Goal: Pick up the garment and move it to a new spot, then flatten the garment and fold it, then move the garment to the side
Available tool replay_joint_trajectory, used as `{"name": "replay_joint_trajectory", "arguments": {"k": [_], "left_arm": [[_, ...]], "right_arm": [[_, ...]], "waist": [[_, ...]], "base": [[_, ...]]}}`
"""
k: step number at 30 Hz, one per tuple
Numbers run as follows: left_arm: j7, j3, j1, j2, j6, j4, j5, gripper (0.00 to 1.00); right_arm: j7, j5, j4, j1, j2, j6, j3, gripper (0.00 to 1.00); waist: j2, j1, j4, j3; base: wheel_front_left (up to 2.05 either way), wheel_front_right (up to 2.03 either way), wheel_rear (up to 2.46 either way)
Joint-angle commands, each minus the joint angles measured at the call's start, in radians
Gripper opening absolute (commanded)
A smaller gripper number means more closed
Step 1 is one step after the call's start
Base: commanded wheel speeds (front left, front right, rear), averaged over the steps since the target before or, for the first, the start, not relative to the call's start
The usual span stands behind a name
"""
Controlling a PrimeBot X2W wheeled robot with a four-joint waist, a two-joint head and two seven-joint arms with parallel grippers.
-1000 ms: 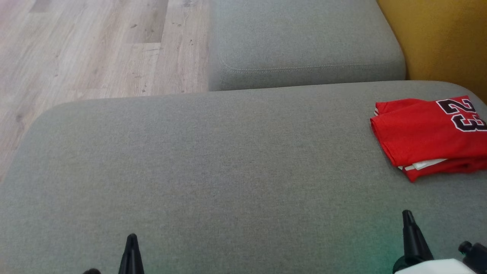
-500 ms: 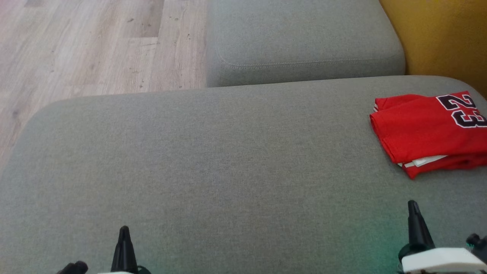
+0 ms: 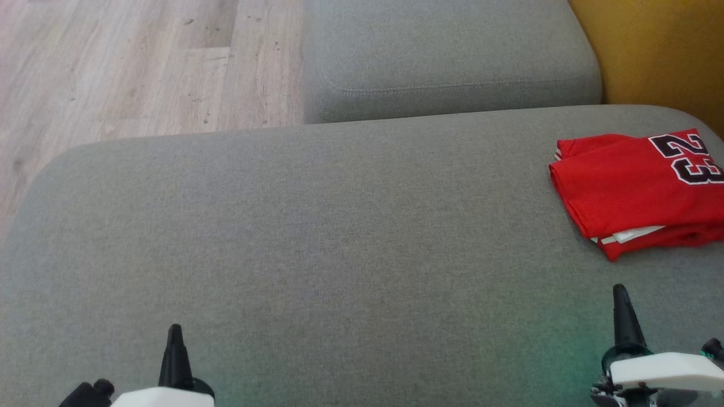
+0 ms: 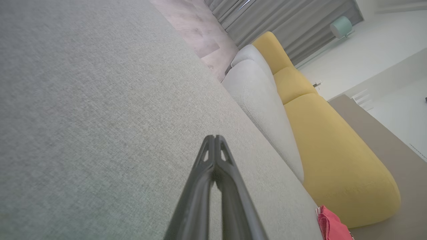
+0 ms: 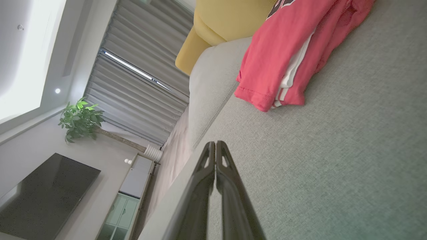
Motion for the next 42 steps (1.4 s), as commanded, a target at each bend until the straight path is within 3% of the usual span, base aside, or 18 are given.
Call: {"name": "replay_joint_trajectory", "arguments": {"k": [1, 42], "left_arm": [[0.006, 0.04, -0.061, 0.007, -0.013, -0.024, -0.036, 0.0], [0.125, 0.171, -0.204, -0.002, -0.109, 0.041, -0.524, 0.0]], "right_arm": [[0.012, 0.037, -0.027, -0.057, -0.006, 0.0, 0.003, 0.0], [0.128, 0.483, 0.004, -0.189, 0.012, -0.001, -0.065, 0.0]], "waist": [[0.0, 0.0, -0.001, 0.002], [0.0, 0.0, -0.018, 0.051]], "base": [[0.0, 0.0, 0.0], [0.0, 0.0, 0.0]]}}
